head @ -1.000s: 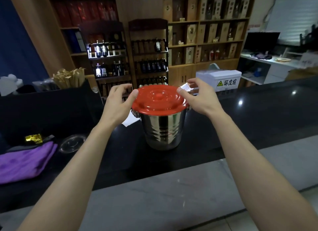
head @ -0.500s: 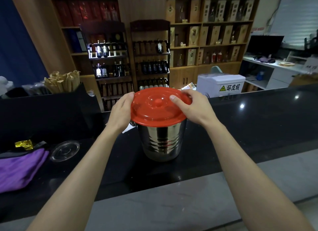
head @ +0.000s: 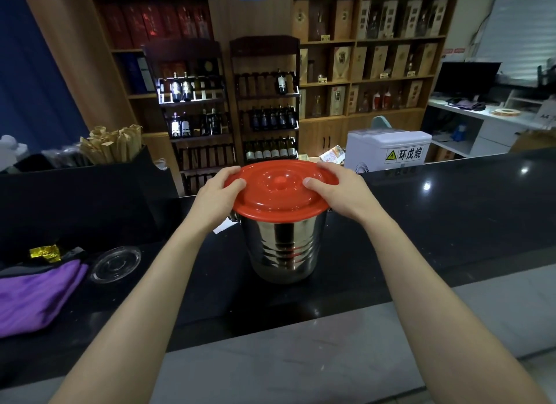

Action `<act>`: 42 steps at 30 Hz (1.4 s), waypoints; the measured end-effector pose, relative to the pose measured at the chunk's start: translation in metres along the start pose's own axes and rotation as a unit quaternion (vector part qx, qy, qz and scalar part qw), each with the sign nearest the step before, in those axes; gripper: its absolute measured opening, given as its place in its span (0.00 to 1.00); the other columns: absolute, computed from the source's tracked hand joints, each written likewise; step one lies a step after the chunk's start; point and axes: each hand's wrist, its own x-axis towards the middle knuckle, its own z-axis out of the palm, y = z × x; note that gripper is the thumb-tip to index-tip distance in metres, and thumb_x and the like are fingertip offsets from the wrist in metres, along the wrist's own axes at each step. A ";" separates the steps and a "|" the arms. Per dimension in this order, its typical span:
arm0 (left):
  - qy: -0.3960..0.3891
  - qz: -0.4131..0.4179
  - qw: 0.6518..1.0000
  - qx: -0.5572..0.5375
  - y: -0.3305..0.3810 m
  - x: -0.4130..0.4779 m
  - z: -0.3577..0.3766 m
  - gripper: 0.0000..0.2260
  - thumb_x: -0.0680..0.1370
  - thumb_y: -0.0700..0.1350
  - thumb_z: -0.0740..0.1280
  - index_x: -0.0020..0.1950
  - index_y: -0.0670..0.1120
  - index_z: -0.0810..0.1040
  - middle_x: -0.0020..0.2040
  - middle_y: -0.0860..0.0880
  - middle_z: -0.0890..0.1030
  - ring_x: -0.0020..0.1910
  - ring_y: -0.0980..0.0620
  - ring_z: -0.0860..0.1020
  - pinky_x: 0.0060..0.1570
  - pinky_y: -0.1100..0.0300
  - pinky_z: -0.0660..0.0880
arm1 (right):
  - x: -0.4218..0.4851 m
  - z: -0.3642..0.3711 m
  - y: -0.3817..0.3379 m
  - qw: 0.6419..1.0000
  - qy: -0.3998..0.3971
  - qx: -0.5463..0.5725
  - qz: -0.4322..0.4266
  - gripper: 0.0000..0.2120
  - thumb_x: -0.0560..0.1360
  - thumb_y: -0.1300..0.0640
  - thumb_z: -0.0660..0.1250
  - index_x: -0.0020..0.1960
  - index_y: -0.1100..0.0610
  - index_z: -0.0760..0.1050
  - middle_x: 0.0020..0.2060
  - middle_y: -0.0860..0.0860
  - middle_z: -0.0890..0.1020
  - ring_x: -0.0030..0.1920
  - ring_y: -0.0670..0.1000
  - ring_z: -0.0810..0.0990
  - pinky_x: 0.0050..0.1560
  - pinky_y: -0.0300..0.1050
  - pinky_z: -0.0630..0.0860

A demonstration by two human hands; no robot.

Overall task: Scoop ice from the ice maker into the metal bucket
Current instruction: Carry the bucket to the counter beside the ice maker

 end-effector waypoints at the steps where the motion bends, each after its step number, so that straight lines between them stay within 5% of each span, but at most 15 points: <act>1: -0.004 0.000 1.000 0.003 0.000 -0.001 -0.001 0.23 0.82 0.60 0.63 0.78 0.60 0.73 0.68 0.53 0.80 0.61 0.50 0.82 0.63 0.47 0.81 | 0.000 0.000 0.001 1.000 -0.008 -0.001 0.006 0.36 0.78 0.33 0.70 0.82 0.43 0.65 0.73 0.50 0.75 0.66 0.55 0.78 0.66 0.56 0.81; 4: -0.020 -0.011 1.000 0.006 0.002 -0.003 -0.004 0.23 0.82 0.62 0.64 0.78 0.63 0.71 0.64 0.53 0.81 0.55 0.50 0.85 0.47 0.51 0.85 | -0.001 0.000 0.002 0.999 -0.025 -0.002 0.024 0.36 0.77 0.30 0.68 0.81 0.38 0.62 0.72 0.50 0.75 0.62 0.54 0.80 0.58 0.54 0.84; 7: -0.028 -0.022 0.999 0.006 0.001 -0.006 -0.005 0.24 0.81 0.65 0.63 0.78 0.67 0.69 0.66 0.53 0.79 0.57 0.50 0.83 0.42 0.55 0.83 | 0.000 -0.001 0.002 0.997 -0.036 0.001 0.061 0.40 0.76 0.30 0.68 0.82 0.41 0.57 0.67 0.50 0.75 0.55 0.57 0.83 0.45 0.53 0.87; 12: -0.005 -0.019 1.000 -0.009 0.003 -0.012 0.002 0.23 0.86 0.60 0.63 0.82 0.62 0.67 0.69 0.52 0.75 0.51 0.56 0.80 0.28 0.72 0.75 | -0.001 0.001 0.004 0.993 -0.044 0.049 0.093 0.39 0.76 0.30 0.69 0.78 0.48 0.63 0.63 0.51 0.79 0.53 0.58 0.85 0.44 0.55 0.88; 17: 0.018 -0.008 0.999 -0.032 0.002 -0.022 0.005 0.23 0.86 0.57 0.63 0.82 0.59 0.67 0.68 0.50 0.75 0.52 0.53 0.82 0.30 0.71 0.77 | -0.003 0.005 0.003 0.995 -0.030 0.050 0.083 0.39 0.76 0.32 0.69 0.78 0.50 0.62 0.61 0.51 0.80 0.51 0.57 0.86 0.46 0.55 0.88; 21: 0.036 -0.013 0.999 -0.028 0.001 -0.033 0.001 0.22 0.86 0.58 0.63 0.81 0.61 0.68 0.68 0.52 0.76 0.54 0.54 0.82 0.33 0.70 0.78 | -0.015 0.004 -0.006 0.997 -0.033 0.053 0.051 0.43 0.78 0.34 0.70 0.83 0.34 0.47 0.66 0.49 0.72 0.54 0.59 0.84 0.44 0.55 0.88; 24: 0.053 -0.009 0.998 -0.021 0.006 -0.045 -0.009 0.22 0.86 0.57 0.64 0.81 0.61 0.68 0.64 0.55 0.77 0.51 0.55 0.83 0.33 0.69 0.78 | -0.025 0.004 -0.016 0.997 -0.054 0.046 0.010 0.36 0.80 0.36 0.68 0.81 0.33 0.53 0.68 0.48 0.72 0.55 0.57 0.83 0.42 0.54 0.88; 29: 0.088 -0.032 0.995 -0.024 0.009 -0.079 -0.038 0.22 0.80 0.64 0.66 0.75 0.71 0.70 0.61 0.58 0.78 0.54 0.48 0.85 0.50 0.43 0.86 | -0.037 0.014 -0.037 0.995 -0.077 0.059 -0.033 0.31 0.81 0.37 0.67 0.80 0.38 0.60 0.64 0.47 0.74 0.51 0.53 0.84 0.42 0.55 0.88; 33: 0.138 -0.062 0.988 -0.020 0.005 -0.122 -0.063 0.22 0.84 0.59 0.66 0.78 0.66 0.69 0.61 0.57 0.77 0.51 0.47 0.85 0.37 0.47 0.86 | -0.049 0.039 -0.058 0.989 -0.110 0.064 -0.074 0.32 0.79 0.34 0.68 0.79 0.36 0.61 0.63 0.46 0.74 0.50 0.54 0.85 0.38 0.49 0.86; 36: 0.174 -0.086 0.981 -0.011 -0.005 -0.159 -0.086 0.22 0.82 0.60 0.67 0.77 0.67 0.70 0.65 0.54 0.77 0.54 0.46 0.85 0.37 0.47 0.86 | -0.061 0.066 -0.073 0.980 -0.154 0.069 -0.105 0.34 0.77 0.31 0.69 0.78 0.33 0.59 0.64 0.46 0.74 0.53 0.53 0.84 0.39 0.47 0.86; 42: 0.260 -0.141 0.955 0.009 -0.026 -0.252 -0.140 0.21 0.82 0.58 0.67 0.75 0.68 0.72 0.63 0.52 0.81 0.48 0.46 0.88 0.37 0.46 0.86 | -0.106 0.132 -0.117 0.954 -0.241 0.104 -0.148 0.37 0.73 0.28 0.71 0.77 0.33 0.60 0.61 0.42 0.74 0.57 0.51 0.82 0.56 0.58 0.85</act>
